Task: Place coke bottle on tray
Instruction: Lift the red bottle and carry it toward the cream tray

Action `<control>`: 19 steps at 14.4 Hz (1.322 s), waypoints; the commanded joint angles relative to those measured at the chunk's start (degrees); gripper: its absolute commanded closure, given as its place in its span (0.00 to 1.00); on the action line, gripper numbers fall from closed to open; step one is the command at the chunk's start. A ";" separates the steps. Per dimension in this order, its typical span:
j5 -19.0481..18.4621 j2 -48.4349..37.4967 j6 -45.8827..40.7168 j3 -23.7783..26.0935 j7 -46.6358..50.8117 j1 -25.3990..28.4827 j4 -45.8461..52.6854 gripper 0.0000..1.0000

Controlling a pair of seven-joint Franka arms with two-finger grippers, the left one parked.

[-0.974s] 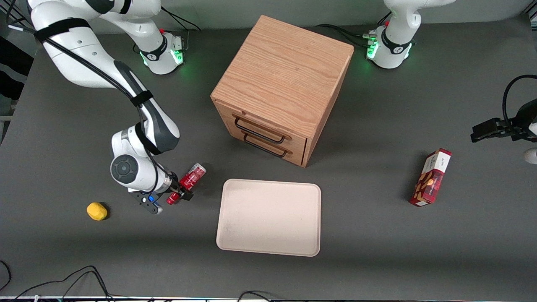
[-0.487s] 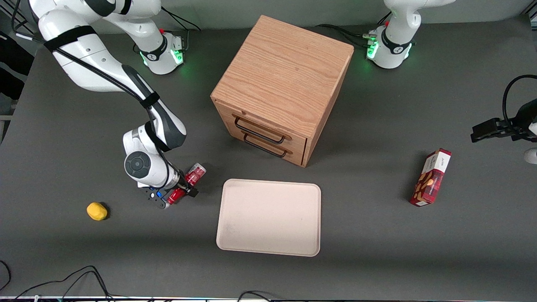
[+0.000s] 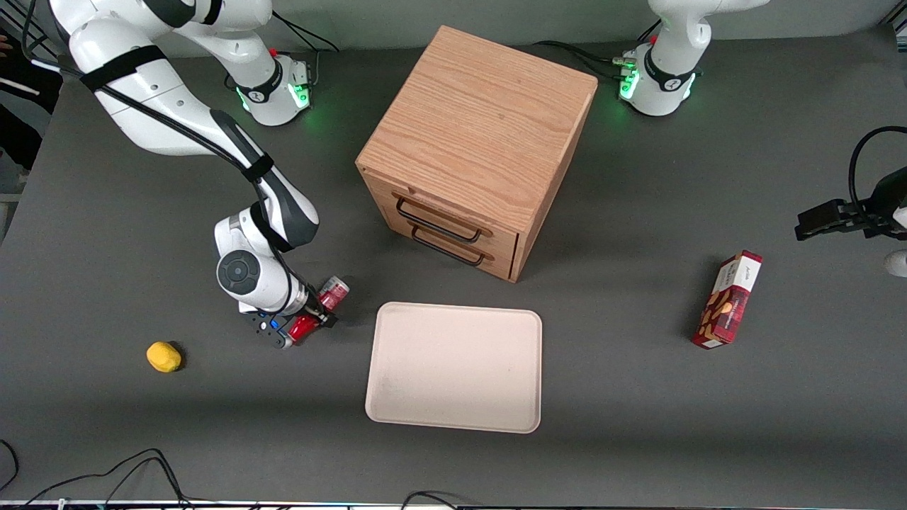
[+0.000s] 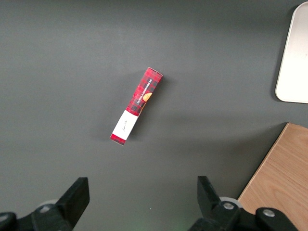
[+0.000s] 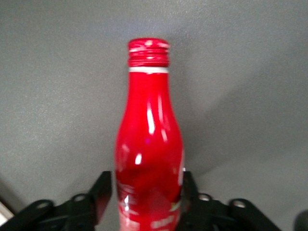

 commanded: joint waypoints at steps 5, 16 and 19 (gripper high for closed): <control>-1.85 -0.92 1.36 0.16 2.05 0.36 -0.35 1.00; -1.59 1.18 -30.98 5.34 -9.89 1.15 37.16 1.00; -2.11 8.19 -30.81 6.49 -15.86 5.70 47.09 1.00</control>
